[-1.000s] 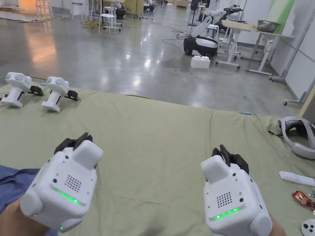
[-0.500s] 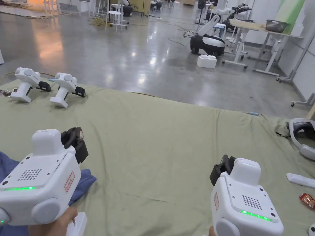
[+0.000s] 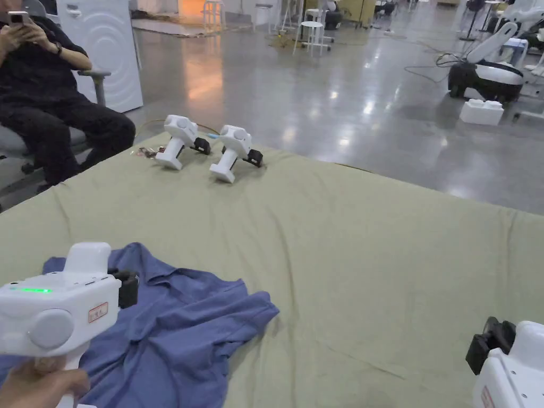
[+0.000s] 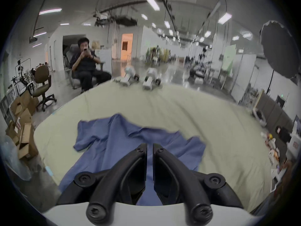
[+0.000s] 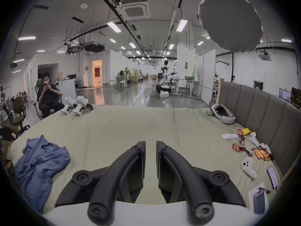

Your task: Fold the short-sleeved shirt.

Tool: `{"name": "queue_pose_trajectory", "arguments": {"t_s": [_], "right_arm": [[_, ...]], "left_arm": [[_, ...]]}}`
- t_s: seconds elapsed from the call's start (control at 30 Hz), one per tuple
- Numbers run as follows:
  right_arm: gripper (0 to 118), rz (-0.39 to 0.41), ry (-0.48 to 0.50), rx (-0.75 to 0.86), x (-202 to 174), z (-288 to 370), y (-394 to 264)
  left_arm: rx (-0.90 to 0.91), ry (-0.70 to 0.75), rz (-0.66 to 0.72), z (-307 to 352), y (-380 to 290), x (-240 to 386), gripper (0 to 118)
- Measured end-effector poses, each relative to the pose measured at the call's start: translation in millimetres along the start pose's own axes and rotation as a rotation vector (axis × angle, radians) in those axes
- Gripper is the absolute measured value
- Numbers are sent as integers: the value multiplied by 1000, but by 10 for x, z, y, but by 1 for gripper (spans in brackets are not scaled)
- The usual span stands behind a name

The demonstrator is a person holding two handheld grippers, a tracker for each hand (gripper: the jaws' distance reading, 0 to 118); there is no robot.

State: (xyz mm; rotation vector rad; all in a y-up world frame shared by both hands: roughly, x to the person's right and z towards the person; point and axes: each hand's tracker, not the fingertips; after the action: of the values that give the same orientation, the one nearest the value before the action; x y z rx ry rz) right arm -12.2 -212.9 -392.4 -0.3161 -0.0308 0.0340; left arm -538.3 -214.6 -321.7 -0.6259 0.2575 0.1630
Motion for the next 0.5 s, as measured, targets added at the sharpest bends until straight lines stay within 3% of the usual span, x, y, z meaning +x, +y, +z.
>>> {"name": "queue_pose_trajectory", "arguments": {"t_s": [0.1, 0.17, 0.3, 0.5], "right_arm": [[17, 12, 12, -33, -92, -58, -76], [17, 24, 17, -49, -145, -81, -117], [17, 43, 28, -79, -211, -112, -182], [17, 70, 28, -106, -226, -125, -232]], "left_arm": [[-91, 10, -49, -107, -147, -144, 17], [-173, 25, -61, -236, -237, -201, 44], [-273, -29, -1, -595, -450, -349, 70], [-399, 11, 9, -1124, -717, -327, 71]]}}
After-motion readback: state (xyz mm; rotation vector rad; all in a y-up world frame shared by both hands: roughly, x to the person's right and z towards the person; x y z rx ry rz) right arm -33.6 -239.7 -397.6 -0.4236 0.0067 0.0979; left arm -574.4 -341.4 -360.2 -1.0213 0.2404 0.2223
